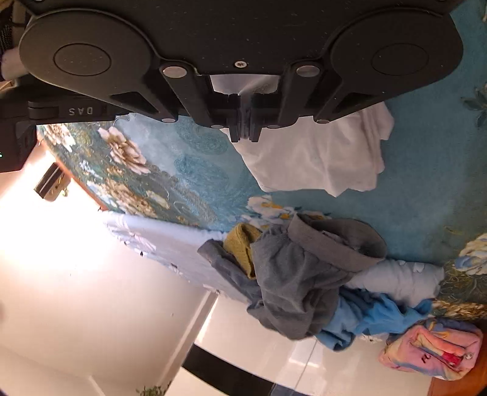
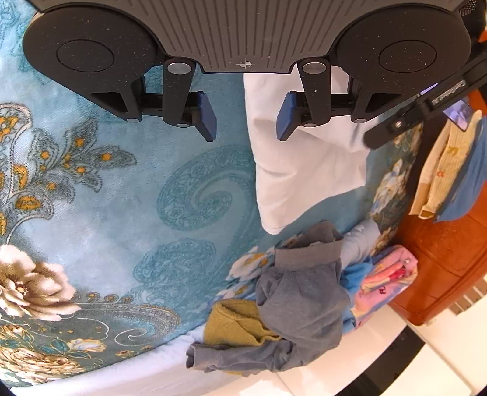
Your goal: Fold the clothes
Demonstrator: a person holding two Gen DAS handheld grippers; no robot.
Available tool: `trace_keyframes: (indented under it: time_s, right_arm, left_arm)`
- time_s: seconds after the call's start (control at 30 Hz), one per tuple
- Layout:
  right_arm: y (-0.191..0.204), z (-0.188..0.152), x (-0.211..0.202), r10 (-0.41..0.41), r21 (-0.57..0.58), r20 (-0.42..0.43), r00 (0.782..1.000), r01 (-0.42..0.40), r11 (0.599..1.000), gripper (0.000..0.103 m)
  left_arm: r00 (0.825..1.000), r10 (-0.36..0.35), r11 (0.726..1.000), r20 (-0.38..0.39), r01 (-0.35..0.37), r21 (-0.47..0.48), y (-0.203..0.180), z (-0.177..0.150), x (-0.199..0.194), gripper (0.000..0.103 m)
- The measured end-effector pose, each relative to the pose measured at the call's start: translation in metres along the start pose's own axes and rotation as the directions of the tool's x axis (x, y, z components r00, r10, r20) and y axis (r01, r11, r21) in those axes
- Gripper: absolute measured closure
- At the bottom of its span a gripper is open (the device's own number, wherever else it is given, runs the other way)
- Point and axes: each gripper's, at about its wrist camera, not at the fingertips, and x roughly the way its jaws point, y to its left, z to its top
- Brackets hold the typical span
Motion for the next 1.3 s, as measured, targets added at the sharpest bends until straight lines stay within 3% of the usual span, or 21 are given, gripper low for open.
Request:
trace_keyframes:
  time_s: [0.1,0.3,0.4,0.5,0.57,0.6,0.83,0.93,1.03,1.1,1.13,1.17,1.2,1.3]
  right_arm:
    - [-0.003,-0.001,0.0,0.012,-0.007,-0.005,1.0,-0.012,1.0,0.063]
    - [-0.007,-0.016,0.011,0.02,-0.02,-0.061,0.998,-0.022,1.0,0.063]
    - [-0.007,-0.027,0.018,0.03,-0.02,-0.097,0.995,-0.032,0.999,0.062]
    - [-0.007,-0.035,0.019,0.052,-0.032,-0.111,0.992,-0.056,0.998,0.055]
    - [-0.005,-0.037,0.02,0.072,-0.034,-0.113,0.991,-0.076,0.997,0.055]
    - [-0.004,-0.038,0.021,0.082,-0.031,-0.117,0.99,-0.086,0.996,0.055]
    - [0.009,-0.048,0.031,0.145,-0.026,-0.152,0.978,-0.15,0.988,0.054]
    - [0.016,-0.051,0.03,0.137,-0.06,-0.147,0.979,-0.147,0.987,0.055]
    - [0.014,-0.052,0.03,0.146,-0.041,-0.147,0.978,-0.154,0.987,0.056]
    - [0.012,-0.052,0.03,0.15,-0.032,-0.149,0.977,-0.156,0.987,0.056]
    - [0.011,-0.052,0.03,0.15,-0.033,-0.15,0.977,-0.157,0.987,0.056]
    - [0.011,-0.052,0.03,0.151,-0.033,-0.151,0.977,-0.157,0.987,0.056]
    - [0.01,-0.052,0.03,0.151,-0.034,-0.152,0.977,-0.158,0.987,0.056]
    - [0.009,-0.052,0.03,0.153,-0.032,-0.155,0.976,-0.16,0.987,0.056]
  left_arm:
    - [1.0,0.018,1.0,0.004,-0.018,-0.015,0.013,-0.016,-0.032,0.101]
    - [0.99,0.096,0.983,-0.099,-0.11,-0.144,0.046,-0.064,-0.044,0.101]
    - [0.997,0.063,0.974,-0.044,-0.071,-0.217,0.054,-0.065,-0.056,0.099]
    - [0.997,0.076,0.97,-0.005,-0.075,-0.232,0.063,-0.052,-0.06,0.08]
    - [0.997,0.079,0.964,0.01,-0.074,-0.256,0.072,-0.039,-0.053,0.057]
    - [0.997,0.079,0.961,0.017,-0.071,-0.268,0.077,-0.032,-0.048,0.054]
    - [0.995,0.098,0.954,-0.03,-0.103,-0.283,0.093,0.004,0.005,0.052]
    - [0.995,0.096,0.967,-0.027,-0.1,-0.234,0.085,0.014,0.023,0.052]
    - [0.989,0.138,0.973,-0.045,-0.144,-0.18,0.081,0.02,0.041,0.052]
    - [0.986,0.155,0.975,-0.053,-0.162,-0.156,0.08,0.023,0.051,0.056]
    - [0.987,0.155,0.975,-0.049,-0.16,-0.153,0.079,0.024,0.053,0.068]
    - [0.989,0.144,0.976,-0.041,-0.149,-0.156,0.079,0.025,0.054,0.087]
    - [0.99,0.138,0.977,-0.039,-0.142,-0.161,0.079,0.027,0.054,0.095]
    - [0.987,0.158,0.974,-0.032,-0.161,-0.157,0.084,0.031,0.055,0.103]
